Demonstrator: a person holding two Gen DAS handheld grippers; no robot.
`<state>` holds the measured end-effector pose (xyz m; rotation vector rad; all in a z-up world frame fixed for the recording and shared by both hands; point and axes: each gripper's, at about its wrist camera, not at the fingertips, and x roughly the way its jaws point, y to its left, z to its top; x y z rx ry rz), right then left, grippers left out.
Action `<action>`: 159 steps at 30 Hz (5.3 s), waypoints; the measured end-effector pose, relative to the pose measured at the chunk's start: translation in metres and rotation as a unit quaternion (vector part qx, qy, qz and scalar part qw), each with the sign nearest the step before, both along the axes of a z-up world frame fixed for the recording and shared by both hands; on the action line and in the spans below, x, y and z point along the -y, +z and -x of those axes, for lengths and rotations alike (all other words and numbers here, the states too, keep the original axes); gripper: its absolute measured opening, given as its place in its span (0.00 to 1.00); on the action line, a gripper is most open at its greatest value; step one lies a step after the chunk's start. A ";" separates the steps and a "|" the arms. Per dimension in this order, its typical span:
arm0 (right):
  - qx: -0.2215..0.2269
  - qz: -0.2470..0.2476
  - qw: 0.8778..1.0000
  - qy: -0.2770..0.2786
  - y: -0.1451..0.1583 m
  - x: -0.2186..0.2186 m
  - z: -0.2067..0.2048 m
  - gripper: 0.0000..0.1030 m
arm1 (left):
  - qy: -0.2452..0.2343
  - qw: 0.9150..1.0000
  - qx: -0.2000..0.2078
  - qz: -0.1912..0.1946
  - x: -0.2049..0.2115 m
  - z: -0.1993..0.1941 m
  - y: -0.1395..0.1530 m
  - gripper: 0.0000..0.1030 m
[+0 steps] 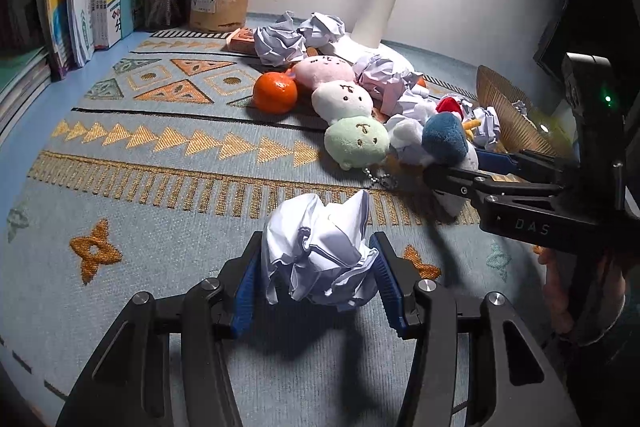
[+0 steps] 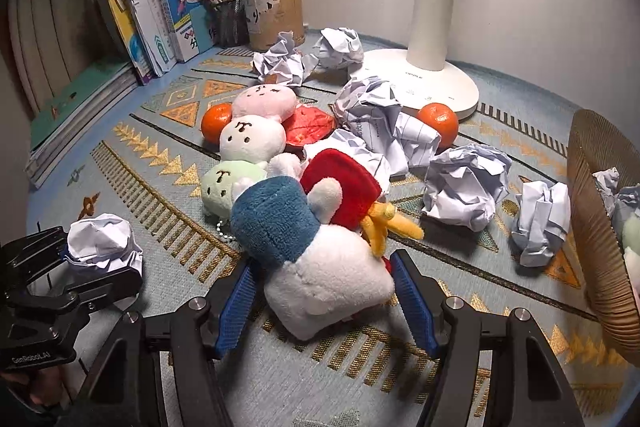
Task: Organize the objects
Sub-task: 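Grasp a paper ball with the left tool while the right grasps the blue-white plush, then carry the paper ball and blue-white plush into the bowl and open both tools, then move both tools back over the rug, then grasp the pink-white-green plush with the left tool while the right grasps a paper ball, then carry the plush and paper ball into the amber bowl and open both tools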
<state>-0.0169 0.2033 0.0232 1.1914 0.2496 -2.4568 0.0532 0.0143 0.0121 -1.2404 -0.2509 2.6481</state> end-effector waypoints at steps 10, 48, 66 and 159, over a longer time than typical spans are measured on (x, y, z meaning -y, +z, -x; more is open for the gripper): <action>0.020 0.118 0.988 -0.098 0.047 -0.075 -0.048 0.56 | -0.012 1.000 -0.027 0.003 -0.014 -0.003 0.016 0.48; -0.130 0.094 0.961 -0.225 0.135 -0.184 -0.083 0.52 | -0.128 0.981 -0.142 -0.012 -0.145 0.024 0.121 0.48; -0.047 0.152 0.918 -0.363 0.091 -0.315 0.000 0.64 | -0.185 0.978 -0.096 0.015 -0.295 0.127 0.091 0.74; 0.011 0.055 0.991 -0.119 -0.009 -0.101 -0.103 0.87 | -0.043 0.998 -0.051 0.012 -0.039 0.033 0.007 0.40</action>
